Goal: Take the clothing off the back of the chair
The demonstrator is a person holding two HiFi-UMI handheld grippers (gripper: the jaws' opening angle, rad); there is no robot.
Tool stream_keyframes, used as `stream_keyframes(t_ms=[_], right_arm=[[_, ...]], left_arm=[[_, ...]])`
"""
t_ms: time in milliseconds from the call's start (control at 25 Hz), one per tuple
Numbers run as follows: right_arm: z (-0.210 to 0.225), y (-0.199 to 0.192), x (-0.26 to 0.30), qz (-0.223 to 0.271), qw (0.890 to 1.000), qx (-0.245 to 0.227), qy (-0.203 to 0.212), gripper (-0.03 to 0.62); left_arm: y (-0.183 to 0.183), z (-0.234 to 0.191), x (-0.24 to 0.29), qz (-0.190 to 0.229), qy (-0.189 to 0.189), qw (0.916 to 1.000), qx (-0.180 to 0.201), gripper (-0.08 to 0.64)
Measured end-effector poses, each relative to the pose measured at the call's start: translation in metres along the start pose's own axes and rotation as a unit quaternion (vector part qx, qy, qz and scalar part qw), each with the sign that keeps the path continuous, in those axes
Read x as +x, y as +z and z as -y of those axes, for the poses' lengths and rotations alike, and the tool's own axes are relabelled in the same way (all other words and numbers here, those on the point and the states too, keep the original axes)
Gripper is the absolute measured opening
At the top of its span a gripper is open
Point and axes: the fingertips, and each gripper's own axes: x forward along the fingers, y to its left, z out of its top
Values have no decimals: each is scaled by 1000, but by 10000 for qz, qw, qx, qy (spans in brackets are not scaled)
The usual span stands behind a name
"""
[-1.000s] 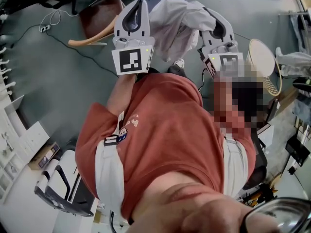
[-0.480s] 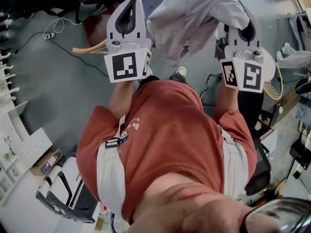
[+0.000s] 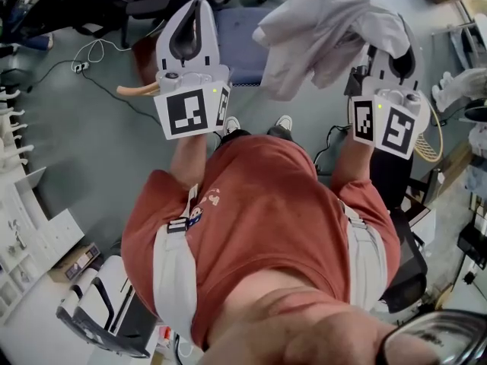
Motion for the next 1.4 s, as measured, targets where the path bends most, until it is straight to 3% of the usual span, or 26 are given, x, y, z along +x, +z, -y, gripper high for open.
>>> stream_keyframes(t_ms=[1400], right_arm=[[-1, -25, 6, -328, 9994, -61, 39, 38]], left_arm=[[-19, 7, 15, -192, -88, 9997, -124, 14]])
